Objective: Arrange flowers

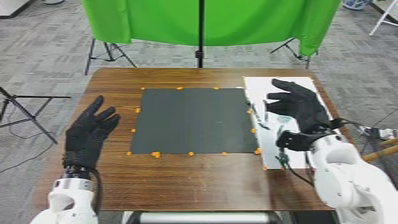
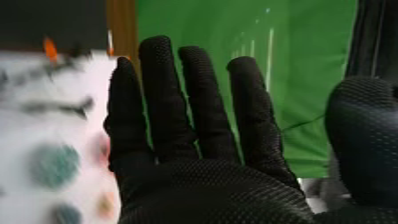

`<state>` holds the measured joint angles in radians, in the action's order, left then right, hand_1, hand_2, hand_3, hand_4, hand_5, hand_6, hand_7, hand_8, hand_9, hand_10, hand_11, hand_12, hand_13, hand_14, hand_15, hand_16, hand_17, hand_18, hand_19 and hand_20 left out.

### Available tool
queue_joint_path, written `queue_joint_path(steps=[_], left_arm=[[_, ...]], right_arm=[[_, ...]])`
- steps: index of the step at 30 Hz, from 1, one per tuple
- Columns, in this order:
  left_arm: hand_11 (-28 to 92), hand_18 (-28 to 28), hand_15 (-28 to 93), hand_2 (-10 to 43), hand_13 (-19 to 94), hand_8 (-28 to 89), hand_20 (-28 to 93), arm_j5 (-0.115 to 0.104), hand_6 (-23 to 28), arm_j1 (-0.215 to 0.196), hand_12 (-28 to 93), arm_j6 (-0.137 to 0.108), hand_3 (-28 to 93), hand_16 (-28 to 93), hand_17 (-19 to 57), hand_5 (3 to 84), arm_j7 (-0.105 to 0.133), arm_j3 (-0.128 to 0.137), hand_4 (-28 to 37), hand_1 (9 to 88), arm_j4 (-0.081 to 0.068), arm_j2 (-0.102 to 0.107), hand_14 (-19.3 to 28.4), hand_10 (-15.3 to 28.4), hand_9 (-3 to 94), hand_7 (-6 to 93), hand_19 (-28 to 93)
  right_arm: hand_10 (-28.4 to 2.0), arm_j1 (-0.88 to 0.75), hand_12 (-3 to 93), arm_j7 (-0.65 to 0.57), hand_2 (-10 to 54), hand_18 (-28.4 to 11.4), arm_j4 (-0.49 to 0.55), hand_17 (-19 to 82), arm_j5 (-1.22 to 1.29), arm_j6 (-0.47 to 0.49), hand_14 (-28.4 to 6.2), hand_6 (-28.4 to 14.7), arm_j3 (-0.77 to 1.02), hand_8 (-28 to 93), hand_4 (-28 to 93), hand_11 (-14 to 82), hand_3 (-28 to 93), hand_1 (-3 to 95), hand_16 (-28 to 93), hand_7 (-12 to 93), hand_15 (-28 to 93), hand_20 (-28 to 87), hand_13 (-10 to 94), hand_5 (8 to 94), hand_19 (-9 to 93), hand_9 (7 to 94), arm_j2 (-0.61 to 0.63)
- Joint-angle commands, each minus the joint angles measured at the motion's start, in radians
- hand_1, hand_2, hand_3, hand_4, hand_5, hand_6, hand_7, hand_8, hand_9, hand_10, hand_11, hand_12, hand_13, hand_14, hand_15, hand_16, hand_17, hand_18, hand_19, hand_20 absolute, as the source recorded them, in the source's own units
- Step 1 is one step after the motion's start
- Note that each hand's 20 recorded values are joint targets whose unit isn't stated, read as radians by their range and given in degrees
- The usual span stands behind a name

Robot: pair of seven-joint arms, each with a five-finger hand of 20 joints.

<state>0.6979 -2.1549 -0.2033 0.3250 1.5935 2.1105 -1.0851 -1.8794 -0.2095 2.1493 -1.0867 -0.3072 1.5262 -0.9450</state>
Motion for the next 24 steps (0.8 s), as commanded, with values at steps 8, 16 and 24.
queue_joint_path(steps=[8, 16, 24], left_arm=[[23, 28.4, 56, 5.5, 20, -8, -2, -0.021, 7.4, -0.034, 10, -0.040, 82, -11, -9.0, 35.7, 0.046, 0.010, -26.2, 23.5, 0.015, 0.022, 26.9, 19.6, 33.7, 7.0, 55], [23, 28.4, 56, 5.5, 20, -8, -2, -0.025, 7.5, -0.034, 10, -0.040, 82, -11, -9.0, 35.8, 0.048, 0.010, -26.2, 23.5, 0.015, 0.025, 26.9, 19.7, 33.8, 7.1, 55], [23, 28.4, 56, 5.5, 20, -8, -2, -0.022, 7.5, -0.026, 10, -0.037, 82, -11, -9.0, 35.8, 0.043, 0.008, -26.2, 23.5, 0.014, 0.025, 26.9, 19.7, 33.8, 7.2, 55]], right_arm=[[-17.8, -0.156, 17.9, -0.726, 1.8, -22.7, 0.201, 31, -0.880, 0.087, -15.8, -4.4, 0.006, -14, -25, 42.8, 78, 25.3, 11, 20, 68, 11, 59, 53.6, 82, 62.9, 0.115], [-17.2, -0.064, 20.1, -0.891, -4.6, -22.0, 0.130, 38, -1.151, 0.300, -13.7, -5.1, -0.208, -14, -23, 51.6, 74, 30.3, 14, 24, 71, 1, 64, 59.3, 91, 64.7, 0.133], [-17.0, 0.038, 20.5, -0.963, -5.9, -21.7, 0.042, 40, -1.292, 0.310, -12.9, -5.5, -0.374, -15, -23, 52.3, 73, 31.7, 14, 28, 71, -3, 67, 61.9, 93, 66.5, 0.169]])
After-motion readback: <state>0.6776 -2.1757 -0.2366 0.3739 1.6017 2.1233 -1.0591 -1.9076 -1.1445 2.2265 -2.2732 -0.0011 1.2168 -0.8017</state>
